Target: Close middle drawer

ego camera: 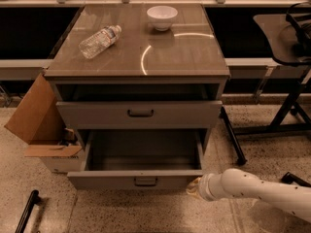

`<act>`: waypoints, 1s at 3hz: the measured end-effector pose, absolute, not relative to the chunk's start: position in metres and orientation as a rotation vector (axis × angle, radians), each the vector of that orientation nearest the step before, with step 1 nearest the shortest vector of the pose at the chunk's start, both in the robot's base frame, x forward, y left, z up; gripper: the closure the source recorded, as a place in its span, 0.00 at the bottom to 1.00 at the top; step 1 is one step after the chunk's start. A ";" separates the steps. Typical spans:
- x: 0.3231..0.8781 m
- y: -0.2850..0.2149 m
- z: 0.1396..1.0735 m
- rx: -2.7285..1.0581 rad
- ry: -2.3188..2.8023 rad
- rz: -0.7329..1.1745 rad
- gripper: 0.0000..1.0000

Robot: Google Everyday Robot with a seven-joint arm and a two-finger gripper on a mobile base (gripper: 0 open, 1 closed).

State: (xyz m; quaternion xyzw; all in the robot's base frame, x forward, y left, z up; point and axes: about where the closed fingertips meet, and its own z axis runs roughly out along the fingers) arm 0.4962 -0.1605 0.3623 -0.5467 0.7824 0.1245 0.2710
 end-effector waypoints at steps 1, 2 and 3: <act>0.496 -0.161 0.362 -1.472 2.107 0.335 1.00; 0.517 -0.160 0.359 -1.454 2.071 0.308 1.00; 0.517 -0.160 0.359 -1.454 2.071 0.308 1.00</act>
Offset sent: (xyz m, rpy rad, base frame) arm 0.0664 -0.0016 -0.0062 0.0314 -0.1492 -0.0235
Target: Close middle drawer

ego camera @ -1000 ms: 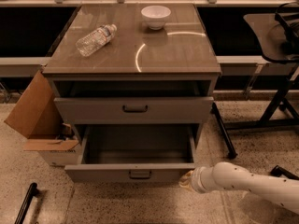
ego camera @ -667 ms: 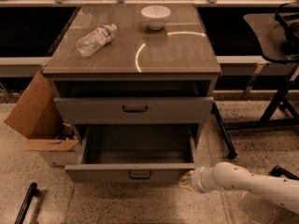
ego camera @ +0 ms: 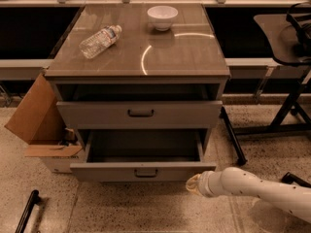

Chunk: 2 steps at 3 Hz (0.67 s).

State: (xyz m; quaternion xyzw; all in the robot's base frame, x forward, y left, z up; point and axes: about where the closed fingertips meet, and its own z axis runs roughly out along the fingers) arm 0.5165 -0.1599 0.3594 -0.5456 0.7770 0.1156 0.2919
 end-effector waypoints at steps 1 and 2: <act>0.564 -0.170 0.363 -1.396 2.010 0.272 1.00; 0.562 -0.170 0.363 -1.396 2.010 0.272 1.00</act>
Offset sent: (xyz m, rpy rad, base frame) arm 0.1420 -0.0362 0.0229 0.0984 -0.2358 -0.0809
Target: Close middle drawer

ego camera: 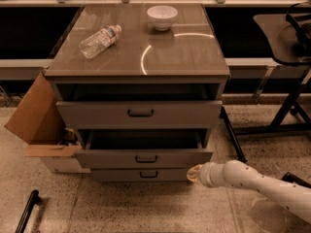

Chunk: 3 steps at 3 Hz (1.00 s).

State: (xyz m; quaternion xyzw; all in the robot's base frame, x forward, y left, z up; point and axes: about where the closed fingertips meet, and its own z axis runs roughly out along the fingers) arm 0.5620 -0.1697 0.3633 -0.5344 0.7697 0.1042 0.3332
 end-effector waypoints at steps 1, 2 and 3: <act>0.595 -0.178 0.369 -1.358 1.976 0.247 1.00; 0.633 -0.187 0.376 -1.314 1.937 0.223 1.00; 0.652 -0.195 0.379 -1.285 1.916 0.212 1.00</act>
Offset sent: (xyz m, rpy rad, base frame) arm 0.1173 -0.0351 0.0248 0.0721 -0.1690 -0.0731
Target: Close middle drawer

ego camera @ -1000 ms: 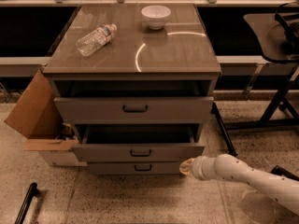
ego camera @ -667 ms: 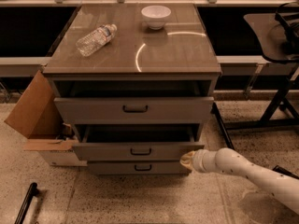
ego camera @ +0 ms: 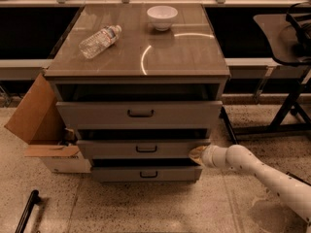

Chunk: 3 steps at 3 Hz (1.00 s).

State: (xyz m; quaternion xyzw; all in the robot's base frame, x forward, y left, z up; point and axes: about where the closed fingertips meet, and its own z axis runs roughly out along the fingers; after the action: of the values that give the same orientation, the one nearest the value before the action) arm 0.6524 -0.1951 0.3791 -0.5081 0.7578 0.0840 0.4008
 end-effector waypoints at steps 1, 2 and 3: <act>0.663 -0.200 0.382 -1.273 1.905 0.205 1.00; 0.650 -0.205 0.393 -1.297 1.881 0.215 1.00; 0.617 -0.213 0.405 -1.323 1.856 0.271 1.00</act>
Offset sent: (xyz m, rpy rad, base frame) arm -0.0242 -0.0224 0.0276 0.0071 -0.0325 0.0522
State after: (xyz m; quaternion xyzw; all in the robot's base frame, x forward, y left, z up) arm 0.6167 -0.2126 0.4049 -0.5257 0.7372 0.1078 0.4106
